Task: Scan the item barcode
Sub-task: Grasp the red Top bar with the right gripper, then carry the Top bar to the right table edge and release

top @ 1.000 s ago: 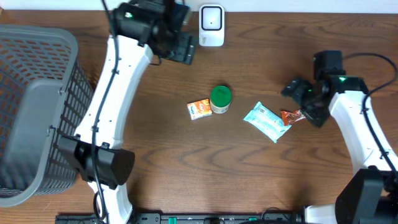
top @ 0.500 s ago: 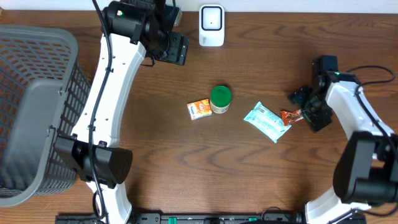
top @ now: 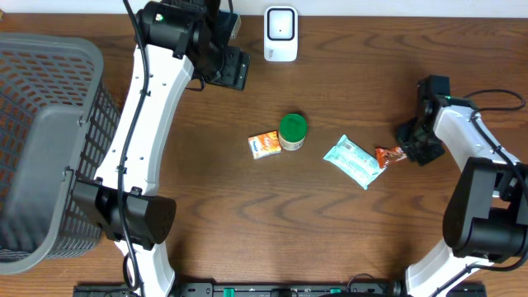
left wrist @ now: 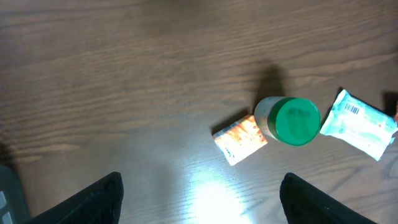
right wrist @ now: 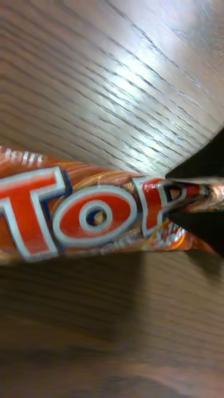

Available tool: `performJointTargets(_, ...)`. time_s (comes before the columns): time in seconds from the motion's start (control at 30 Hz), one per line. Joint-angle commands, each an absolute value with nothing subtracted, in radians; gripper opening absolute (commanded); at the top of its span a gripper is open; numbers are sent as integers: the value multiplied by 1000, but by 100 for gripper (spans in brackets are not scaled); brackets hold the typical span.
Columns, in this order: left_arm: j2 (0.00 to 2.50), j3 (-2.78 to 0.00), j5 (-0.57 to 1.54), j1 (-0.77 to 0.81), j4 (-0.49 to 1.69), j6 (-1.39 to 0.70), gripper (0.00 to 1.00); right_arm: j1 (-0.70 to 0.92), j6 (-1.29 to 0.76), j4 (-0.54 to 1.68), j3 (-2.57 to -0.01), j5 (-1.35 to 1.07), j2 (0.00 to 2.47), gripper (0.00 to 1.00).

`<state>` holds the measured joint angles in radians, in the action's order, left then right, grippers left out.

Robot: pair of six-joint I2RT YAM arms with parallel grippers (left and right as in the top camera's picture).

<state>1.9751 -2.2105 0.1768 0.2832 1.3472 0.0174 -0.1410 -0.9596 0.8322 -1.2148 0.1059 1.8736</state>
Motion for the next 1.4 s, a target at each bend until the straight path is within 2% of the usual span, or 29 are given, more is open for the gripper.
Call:
performJointTargets(0.0,1975,-2210,171,282,1359,2,81,-171,-968,831,-1225,134,1872,2)
performJointTargets(0.27,1975,-2210,171,282,1361,2,81,-303,-902,830,-1226,221,1872,1)
performJointTargets(0.7,1975,-2210,171,282,1361,2,81,-738,-788,746,-1231,222,1872,1)
performJointTargets(0.83,1975,-2210,171,282,1363,2,81,-818,-773,696,-1232,116,1872,2)
performJointTargets(0.87,1975,-2210,171,282,1365,2,81,-835,-746,679,-1232,57,1872,14)
performJointTargets(0.9,1975,-2210,172,282,1366,2,81,-847,-709,663,-1232,-9,1872,41)
performJointTargets(0.97,1975,-2210,171,282,1367,2,81,-863,-645,633,-1232,-160,1872,82)
performJointTargets(1.0,1975,-2210,171,282,1364,2,81,-865,-629,619,-1232,-220,1872,99)
performJointTargets(1.13,1966,-2210,171,282,1334,2,81,-839,-572,583,-1232,-379,1842,99)
performJointTargets(1.37,1888,-2210,121,280,1214,1,81,-633,-522,595,-1232,-376,1685,99)
